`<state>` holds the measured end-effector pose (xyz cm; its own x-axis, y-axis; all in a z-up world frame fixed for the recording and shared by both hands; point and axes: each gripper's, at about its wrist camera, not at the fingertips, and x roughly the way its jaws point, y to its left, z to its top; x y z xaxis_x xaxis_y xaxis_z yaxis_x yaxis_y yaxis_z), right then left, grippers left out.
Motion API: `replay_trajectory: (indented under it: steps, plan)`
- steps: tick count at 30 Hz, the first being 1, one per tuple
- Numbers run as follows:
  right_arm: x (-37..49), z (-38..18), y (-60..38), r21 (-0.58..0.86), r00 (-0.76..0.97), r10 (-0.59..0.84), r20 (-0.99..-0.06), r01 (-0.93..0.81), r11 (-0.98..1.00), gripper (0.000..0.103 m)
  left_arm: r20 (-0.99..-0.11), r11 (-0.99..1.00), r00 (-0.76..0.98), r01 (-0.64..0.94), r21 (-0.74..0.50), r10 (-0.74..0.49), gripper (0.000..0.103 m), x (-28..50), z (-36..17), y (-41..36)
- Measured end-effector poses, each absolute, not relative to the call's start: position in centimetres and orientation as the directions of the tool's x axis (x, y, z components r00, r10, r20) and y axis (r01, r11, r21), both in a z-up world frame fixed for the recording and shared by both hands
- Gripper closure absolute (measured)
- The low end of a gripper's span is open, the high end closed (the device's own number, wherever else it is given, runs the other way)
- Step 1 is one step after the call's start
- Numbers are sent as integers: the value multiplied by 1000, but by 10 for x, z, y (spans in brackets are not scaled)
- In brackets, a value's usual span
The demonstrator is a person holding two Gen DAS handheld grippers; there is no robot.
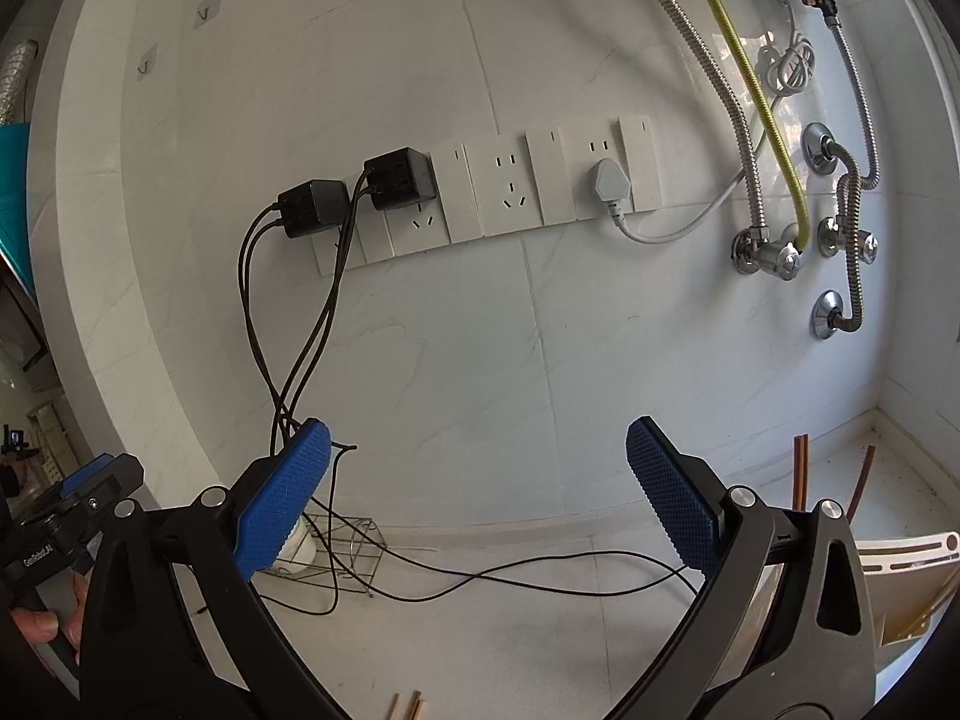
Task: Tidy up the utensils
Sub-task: 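Move both open tools back over the remaining chopsticks on the counter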
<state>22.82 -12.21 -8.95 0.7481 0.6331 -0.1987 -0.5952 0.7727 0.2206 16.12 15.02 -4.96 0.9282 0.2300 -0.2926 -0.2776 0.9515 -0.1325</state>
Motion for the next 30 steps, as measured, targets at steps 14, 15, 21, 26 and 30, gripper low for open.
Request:
replay_trajectory:
  steps: [14,15,21,26,30]
  plan:
    - [226,-146,-97,229,694,623,-360,-582,780,9,-486,951,846,-297,-89,219,5,175,-103,150]
    - [225,-152,-97,231,690,619,-375,-577,783,9,-505,951,837,-295,-92,210,5,175,-110,150]
    - [222,-190,-98,236,667,592,-452,-551,801,9,-626,949,758,-302,-87,184,5,174,-156,150]
    - [219,-224,-101,234,644,561,-520,-524,819,9,-705,948,691,-306,-83,161,5,168,-191,150]
    - [216,-249,-102,226,621,537,-571,-510,830,9,-751,946,642,-314,-77,152,5,163,-214,150]
